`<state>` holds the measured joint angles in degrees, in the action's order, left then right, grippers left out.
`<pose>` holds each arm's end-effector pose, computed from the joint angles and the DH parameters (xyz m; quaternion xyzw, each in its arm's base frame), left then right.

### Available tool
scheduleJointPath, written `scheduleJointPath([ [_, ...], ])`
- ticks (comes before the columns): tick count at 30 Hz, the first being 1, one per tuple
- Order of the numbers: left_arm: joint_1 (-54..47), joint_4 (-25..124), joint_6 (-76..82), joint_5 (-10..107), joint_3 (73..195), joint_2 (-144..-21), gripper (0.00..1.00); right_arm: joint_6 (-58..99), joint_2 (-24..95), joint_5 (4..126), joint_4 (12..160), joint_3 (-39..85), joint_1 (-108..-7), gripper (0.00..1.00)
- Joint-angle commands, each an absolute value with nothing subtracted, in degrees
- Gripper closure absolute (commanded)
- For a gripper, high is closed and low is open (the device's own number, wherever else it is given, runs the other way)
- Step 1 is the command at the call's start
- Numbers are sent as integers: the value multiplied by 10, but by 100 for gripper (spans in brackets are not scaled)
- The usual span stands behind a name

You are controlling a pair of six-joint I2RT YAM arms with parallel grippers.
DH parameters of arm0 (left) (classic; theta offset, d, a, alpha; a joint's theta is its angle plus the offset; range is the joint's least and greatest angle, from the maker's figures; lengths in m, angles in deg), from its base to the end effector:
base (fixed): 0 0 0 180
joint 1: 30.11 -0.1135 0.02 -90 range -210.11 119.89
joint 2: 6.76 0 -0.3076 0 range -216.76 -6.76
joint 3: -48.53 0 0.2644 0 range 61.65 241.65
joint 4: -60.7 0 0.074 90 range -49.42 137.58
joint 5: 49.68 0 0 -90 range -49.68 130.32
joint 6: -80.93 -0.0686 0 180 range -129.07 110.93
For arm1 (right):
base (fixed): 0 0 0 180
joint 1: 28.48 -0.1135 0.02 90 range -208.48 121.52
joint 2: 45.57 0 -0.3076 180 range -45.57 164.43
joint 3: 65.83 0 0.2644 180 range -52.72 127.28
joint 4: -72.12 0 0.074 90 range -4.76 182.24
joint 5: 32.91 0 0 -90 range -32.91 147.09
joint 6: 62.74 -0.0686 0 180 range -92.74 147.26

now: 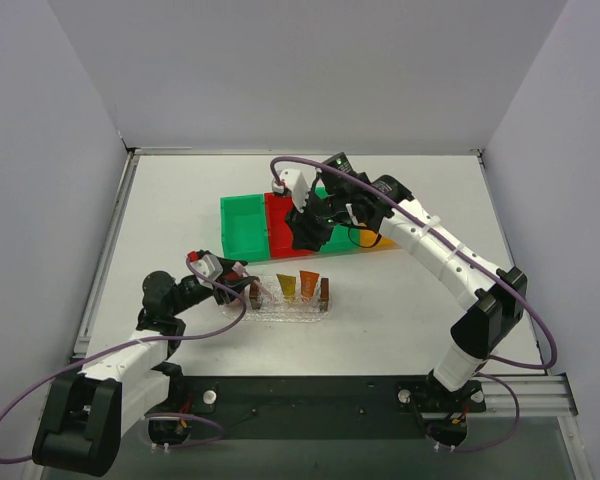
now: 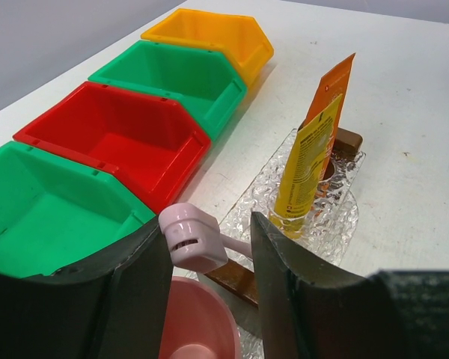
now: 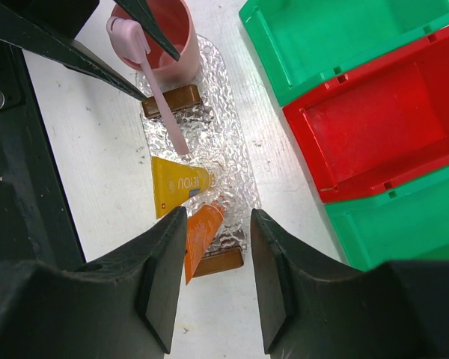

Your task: Prepare toiletry sets of a toothbrush and toothpaste on the tray

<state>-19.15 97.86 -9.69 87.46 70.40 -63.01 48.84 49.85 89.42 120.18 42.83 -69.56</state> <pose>0.1749 -0.0851 0.2258 0.3518 0.5998 -0.3345 0.6361 0.2885 0.3002 0.4049 -0.5528 0.6601 0.3185 0.3966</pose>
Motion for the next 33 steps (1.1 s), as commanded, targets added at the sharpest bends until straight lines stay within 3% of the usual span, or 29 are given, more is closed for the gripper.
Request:
scheduleJointPath([
  [1, -198, 979, -108, 880, 721, -619, 47, 501, 498, 895, 1207, 432, -701, 65],
  [20, -204, 977, -117, 887, 711, -608, 46, 508, 505, 886, 1212, 435, -710, 65],
  [33, -205, 958, -119, 884, 717, -605, 36, 511, 504, 883, 1214, 436, -712, 65],
])
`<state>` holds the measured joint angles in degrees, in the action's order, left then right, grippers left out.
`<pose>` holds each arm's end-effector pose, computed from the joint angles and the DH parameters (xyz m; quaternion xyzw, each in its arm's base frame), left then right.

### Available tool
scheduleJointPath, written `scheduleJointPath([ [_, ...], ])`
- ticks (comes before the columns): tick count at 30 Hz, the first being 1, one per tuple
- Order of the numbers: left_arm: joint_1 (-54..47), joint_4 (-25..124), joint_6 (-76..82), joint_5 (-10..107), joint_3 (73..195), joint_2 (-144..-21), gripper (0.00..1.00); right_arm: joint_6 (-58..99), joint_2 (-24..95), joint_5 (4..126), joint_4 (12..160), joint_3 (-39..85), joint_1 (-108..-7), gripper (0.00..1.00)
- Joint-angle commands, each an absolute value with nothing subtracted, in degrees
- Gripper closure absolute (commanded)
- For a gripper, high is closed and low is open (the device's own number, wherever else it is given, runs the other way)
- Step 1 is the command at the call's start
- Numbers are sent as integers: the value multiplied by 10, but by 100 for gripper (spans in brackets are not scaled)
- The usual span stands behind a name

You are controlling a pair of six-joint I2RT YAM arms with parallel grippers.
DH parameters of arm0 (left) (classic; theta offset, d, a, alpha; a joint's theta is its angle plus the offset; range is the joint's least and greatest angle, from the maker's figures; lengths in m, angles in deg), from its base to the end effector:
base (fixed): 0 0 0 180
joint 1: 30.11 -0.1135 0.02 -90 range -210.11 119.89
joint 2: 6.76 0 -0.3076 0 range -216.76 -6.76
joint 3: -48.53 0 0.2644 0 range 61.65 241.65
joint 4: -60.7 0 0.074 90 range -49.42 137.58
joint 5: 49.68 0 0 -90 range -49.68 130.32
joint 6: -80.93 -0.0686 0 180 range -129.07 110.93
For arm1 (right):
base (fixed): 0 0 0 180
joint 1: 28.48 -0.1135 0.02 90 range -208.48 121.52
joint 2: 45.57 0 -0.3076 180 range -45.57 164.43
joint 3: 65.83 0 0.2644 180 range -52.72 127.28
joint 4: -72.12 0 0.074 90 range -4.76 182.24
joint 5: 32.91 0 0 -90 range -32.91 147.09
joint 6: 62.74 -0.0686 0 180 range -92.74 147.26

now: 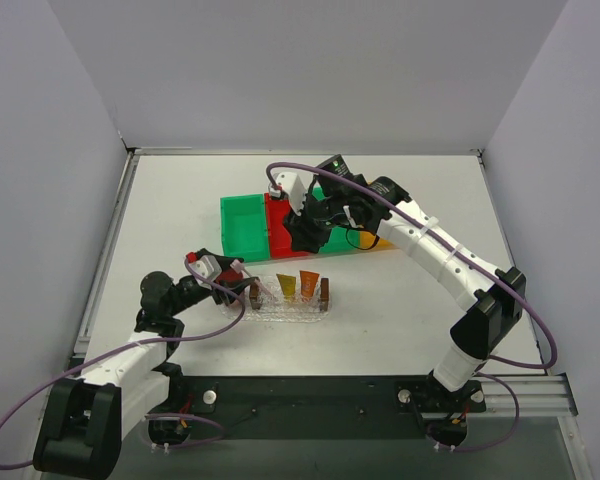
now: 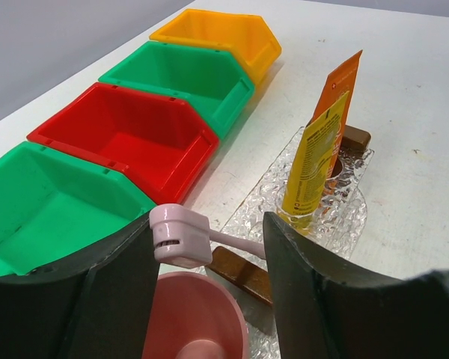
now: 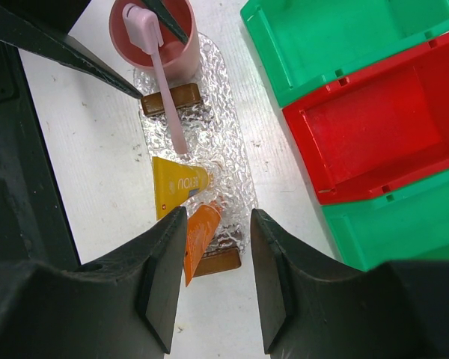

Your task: Prepare toiletry sets of a toothbrush and toothpaste on the tray

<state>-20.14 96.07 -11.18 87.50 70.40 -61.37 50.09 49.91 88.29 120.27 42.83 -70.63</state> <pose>0.1733 -0.0815 0.2268 0.3544 0.5990 -0.3212 0.6422 0.2842 0.3052 0.4039 -0.5636 0.6538 0.3098 0.3986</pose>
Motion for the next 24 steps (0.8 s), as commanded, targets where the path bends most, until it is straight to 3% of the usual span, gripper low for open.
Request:
scheduleJointPath([
  [1, -205, 958, -118, 884, 717, -605, 35, 512, 503, 883, 1215, 435, -713, 65],
  [24, -210, 960, -121, 898, 714, -603, 34, 517, 506, 878, 1216, 438, -715, 65],
])
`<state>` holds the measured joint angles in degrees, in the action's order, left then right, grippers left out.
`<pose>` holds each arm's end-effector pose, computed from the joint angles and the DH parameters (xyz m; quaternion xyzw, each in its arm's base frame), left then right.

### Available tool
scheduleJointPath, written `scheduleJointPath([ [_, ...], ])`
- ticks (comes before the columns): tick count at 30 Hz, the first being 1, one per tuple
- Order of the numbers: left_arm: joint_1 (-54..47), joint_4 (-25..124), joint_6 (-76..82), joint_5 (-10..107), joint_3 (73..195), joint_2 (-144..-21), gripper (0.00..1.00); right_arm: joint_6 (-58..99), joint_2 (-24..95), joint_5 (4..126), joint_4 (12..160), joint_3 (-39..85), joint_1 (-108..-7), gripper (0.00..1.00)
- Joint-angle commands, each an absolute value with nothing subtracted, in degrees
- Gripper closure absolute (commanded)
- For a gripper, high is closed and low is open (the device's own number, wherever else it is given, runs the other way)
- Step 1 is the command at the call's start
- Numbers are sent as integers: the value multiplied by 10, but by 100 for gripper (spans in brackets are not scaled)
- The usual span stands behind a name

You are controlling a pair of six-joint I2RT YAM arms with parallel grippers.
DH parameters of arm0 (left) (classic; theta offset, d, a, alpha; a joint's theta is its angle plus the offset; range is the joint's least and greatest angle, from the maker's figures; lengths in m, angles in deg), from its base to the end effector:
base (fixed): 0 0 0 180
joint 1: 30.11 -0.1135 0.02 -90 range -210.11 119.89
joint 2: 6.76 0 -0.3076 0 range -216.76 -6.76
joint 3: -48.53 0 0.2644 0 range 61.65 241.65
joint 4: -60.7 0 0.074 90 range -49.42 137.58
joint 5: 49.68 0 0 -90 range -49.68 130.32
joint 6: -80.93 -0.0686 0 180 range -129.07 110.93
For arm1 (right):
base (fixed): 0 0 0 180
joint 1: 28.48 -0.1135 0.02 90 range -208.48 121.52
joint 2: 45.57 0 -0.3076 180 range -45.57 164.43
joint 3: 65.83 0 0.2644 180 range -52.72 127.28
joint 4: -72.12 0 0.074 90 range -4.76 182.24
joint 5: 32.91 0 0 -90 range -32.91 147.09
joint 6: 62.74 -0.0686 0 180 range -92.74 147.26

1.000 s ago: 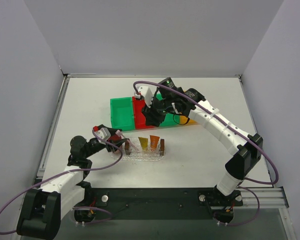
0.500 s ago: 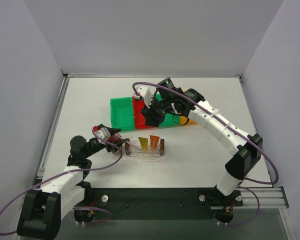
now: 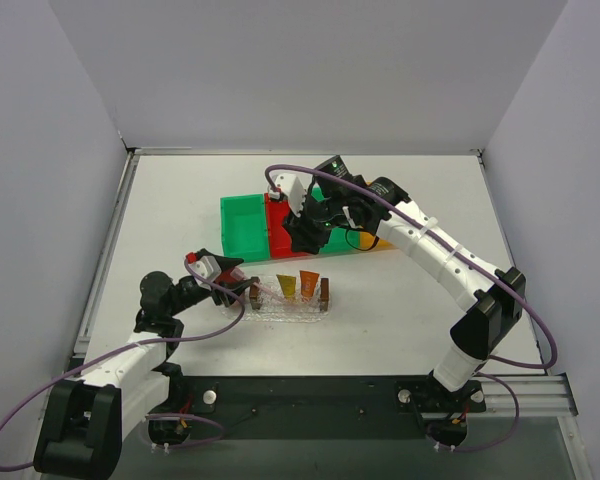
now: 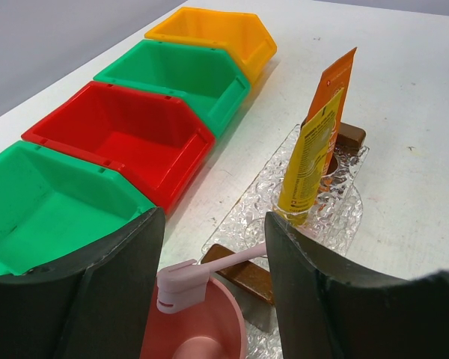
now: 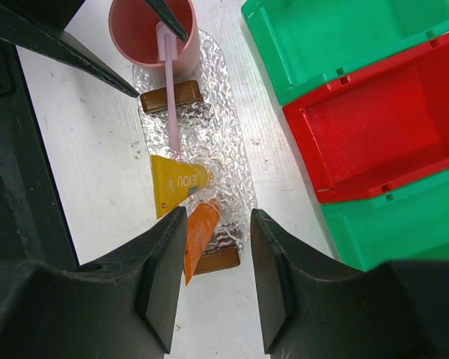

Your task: Prepare toiletry sets of a toothbrush and toothpaste on the tray

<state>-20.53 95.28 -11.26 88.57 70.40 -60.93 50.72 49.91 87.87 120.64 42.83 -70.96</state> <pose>0.1719 -0.0809 0.2264 0.3580 0.5988 -0.3250 0.6384 0.2825 0.3063 0.4031 -0.5683 0.6523 0.3057 0.3976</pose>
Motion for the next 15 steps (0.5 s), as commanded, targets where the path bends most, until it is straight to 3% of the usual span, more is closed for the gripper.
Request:
scheduleJointPath([
  [1, -210, 960, -121, 898, 714, -603, 34, 517, 506, 878, 1216, 438, -715, 65],
  [15, -216, 951, -134, 881, 721, -598, 35, 520, 504, 875, 1219, 433, -718, 65],
])
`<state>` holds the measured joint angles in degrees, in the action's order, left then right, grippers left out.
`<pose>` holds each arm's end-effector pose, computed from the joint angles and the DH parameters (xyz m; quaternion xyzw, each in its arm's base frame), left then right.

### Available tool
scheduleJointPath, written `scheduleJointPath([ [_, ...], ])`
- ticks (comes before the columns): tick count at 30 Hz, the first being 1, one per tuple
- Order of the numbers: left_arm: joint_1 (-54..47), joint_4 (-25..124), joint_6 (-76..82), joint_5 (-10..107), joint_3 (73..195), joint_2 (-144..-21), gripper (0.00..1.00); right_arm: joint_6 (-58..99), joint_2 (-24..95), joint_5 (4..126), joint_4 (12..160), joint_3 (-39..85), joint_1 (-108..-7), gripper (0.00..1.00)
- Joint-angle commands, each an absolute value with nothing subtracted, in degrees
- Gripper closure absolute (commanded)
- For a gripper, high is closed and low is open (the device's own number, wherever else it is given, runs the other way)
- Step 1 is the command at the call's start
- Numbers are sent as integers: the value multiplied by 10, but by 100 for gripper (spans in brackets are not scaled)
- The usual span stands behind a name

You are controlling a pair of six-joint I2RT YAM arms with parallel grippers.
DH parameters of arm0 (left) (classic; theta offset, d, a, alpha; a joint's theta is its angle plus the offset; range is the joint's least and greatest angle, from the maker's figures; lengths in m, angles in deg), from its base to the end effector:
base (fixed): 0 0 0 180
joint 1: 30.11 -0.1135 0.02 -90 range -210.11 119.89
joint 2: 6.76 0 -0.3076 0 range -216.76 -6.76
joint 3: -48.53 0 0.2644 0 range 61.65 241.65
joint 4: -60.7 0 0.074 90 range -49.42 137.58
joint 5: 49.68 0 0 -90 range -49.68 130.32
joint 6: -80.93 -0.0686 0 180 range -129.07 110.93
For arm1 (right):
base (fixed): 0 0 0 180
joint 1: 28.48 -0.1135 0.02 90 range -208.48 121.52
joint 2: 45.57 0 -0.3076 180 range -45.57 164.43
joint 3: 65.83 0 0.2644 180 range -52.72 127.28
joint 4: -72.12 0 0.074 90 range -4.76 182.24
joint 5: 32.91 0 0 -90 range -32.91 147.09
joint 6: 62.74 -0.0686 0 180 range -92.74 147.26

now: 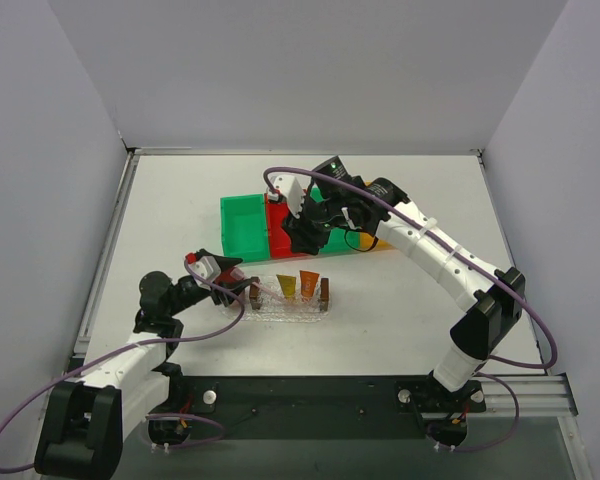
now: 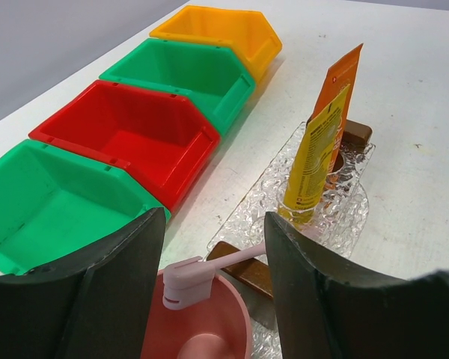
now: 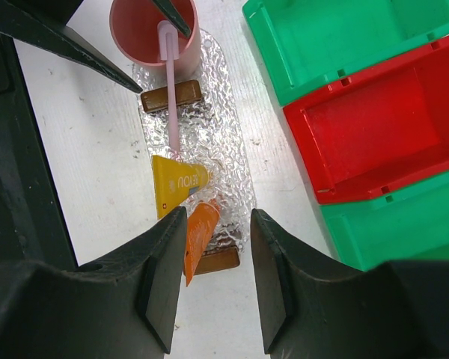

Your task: Prepare toiletry sets of a toothbrush and toothpaste on the tray

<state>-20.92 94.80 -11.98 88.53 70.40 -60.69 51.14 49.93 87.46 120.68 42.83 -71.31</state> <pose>0.1721 -0.0797 0.2260 0.3591 0.5993 -0.3192 0.6403 0.2811 0.3079 0.4027 -0.5719 0.6503 0.3025 0.3983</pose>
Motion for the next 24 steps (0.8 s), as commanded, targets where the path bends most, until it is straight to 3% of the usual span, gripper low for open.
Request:
scheduleJointPath([
  [1, -217, 951, -134, 880, 721, -598, 35, 520, 504, 875, 1218, 433, -717, 65],
  [24, -278, 872, -62, 880, 820, -580, 35, 534, 492, 857, 1223, 431, -742, 65],
])
